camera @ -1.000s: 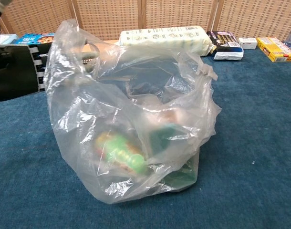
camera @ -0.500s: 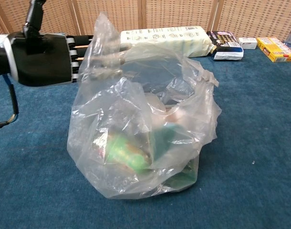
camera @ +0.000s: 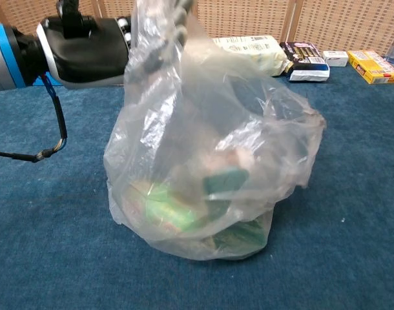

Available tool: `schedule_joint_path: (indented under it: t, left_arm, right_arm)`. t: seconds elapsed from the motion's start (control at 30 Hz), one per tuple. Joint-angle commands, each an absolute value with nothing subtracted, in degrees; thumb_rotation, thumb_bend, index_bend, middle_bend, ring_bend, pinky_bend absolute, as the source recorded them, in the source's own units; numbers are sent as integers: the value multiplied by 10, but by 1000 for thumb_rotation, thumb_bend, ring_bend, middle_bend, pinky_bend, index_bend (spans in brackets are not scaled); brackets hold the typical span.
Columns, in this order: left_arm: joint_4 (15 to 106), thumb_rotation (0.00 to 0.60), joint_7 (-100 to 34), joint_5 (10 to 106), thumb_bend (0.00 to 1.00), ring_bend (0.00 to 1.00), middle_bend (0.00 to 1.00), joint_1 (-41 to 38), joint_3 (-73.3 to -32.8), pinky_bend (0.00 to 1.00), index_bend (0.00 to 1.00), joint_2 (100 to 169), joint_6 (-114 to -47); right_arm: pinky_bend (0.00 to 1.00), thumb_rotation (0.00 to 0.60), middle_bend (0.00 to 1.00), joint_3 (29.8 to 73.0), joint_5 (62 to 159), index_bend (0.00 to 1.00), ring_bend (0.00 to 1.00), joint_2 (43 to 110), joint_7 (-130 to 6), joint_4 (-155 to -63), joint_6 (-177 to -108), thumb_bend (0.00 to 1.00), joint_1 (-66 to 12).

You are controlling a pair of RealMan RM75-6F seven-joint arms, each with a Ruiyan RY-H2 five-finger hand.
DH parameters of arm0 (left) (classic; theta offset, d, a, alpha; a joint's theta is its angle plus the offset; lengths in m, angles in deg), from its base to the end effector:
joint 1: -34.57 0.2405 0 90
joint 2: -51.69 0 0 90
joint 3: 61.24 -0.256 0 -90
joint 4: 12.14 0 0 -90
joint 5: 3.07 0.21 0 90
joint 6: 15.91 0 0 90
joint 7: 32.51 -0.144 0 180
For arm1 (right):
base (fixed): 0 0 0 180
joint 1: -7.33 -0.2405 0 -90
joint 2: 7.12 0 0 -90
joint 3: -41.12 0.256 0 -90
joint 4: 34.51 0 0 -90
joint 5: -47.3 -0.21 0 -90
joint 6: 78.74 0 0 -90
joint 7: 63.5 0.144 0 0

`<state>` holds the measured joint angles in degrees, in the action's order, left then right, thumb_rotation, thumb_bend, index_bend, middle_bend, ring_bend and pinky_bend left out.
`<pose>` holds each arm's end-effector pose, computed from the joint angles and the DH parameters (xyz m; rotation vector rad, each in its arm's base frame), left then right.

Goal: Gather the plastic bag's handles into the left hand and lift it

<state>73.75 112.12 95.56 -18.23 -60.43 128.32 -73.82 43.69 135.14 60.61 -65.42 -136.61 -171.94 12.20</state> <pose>-0.0925 0.3281 0.0226 0.3288 2.2729 0.9392 -0.2873 -0.1285 0.1458 1.1597 -1.0333 1.0182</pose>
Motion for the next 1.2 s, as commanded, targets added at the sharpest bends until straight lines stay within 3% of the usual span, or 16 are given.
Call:
schedule_joint_path:
  t: [0.03, 0.27, 0.4, 0.57, 0.7, 0.83, 0.97, 1.2]
  left_arm:
    - [680, 0, 1205, 1012, 93, 522, 465, -184, -622, 523, 348, 1306, -831]
    - [605, 0, 1292, 1038, 96, 642, 587, -162, -634, 669, 498, 1323, -988]
    - [581, 0, 1311, 1038, 95, 724, 649, -153, -640, 737, 564, 1327, -1039]
    - [560, 0, 1327, 1034, 96, 859, 766, -145, -653, 821, 677, 1333, -1067]
    - [560, 0, 1313, 1034, 96, 893, 780, -154, -680, 838, 684, 1328, -1033]
    - [579, 0, 1257, 1027, 95, 893, 779, -167, -706, 833, 684, 1313, -968]
    - [593, 0, 1199, 1023, 96, 827, 765, -177, -722, 744, 652, 1302, -924]
    - [617, 0, 1139, 1021, 85, 558, 498, -203, -752, 620, 382, 1279, -849]
  right_arm:
    - [111, 600, 218, 437, 1351, 202, 166, 606, -653, -1366, -1720, 173, 123]
    - [110, 600, 218, 437, 1355, 202, 166, 607, -647, -1363, -1723, 172, 123]
    - [111, 600, 218, 436, 1357, 202, 166, 607, -645, -1362, -1723, 173, 123]
    - [110, 599, 218, 436, 1359, 202, 166, 607, -644, -1361, -1722, 173, 123]
    - [110, 600, 218, 435, 1360, 202, 166, 607, -643, -1361, -1720, 173, 122]
    - [111, 600, 218, 435, 1360, 202, 166, 608, -641, -1360, -1721, 173, 122]
    - [110, 600, 218, 435, 1360, 202, 166, 607, -641, -1360, -1722, 173, 123]
    - [111, 600, 218, 435, 1362, 202, 166, 608, -640, -1359, -1722, 173, 122]
